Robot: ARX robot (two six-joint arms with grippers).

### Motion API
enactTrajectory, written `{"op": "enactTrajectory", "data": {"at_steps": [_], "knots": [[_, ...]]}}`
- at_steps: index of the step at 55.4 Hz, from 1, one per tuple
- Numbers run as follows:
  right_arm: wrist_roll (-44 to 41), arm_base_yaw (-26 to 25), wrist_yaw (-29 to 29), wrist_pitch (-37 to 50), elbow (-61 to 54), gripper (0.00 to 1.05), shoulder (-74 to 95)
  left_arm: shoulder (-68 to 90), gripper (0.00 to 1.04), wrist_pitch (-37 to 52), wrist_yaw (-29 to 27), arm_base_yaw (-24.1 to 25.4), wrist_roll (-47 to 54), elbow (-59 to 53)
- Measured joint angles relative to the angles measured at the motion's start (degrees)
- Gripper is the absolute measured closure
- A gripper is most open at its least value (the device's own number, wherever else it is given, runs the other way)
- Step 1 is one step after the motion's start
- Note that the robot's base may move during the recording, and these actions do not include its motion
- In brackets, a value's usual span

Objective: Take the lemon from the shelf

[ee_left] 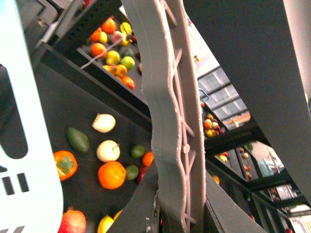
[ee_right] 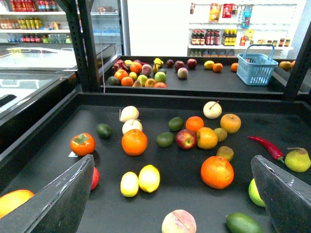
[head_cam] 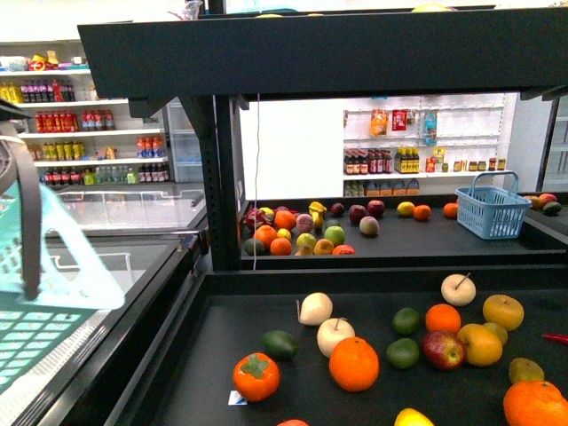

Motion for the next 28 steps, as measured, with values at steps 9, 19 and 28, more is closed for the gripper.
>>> {"op": "enactTrajectory", "data": {"at_steps": [9, 19, 28], "knots": [[0.00, 0.00, 0.00, 0.00, 0.00, 0.07, 0.00, -0.04, 0.93, 1.20, 3.76, -5.33, 1.29, -0.94], [0.00, 0.00, 0.00, 0.00, 0.00, 0.07, -0.02, 0.70, 0.93, 3.52, 4.55, -11.54, 0.96, -1.11], [0.00, 0.00, 0.00, 0.00, 0.00, 0.07, 0.00, 4.02, 0.93, 5.25, 2.97, -15.21, 1.27, -0.70]]}}
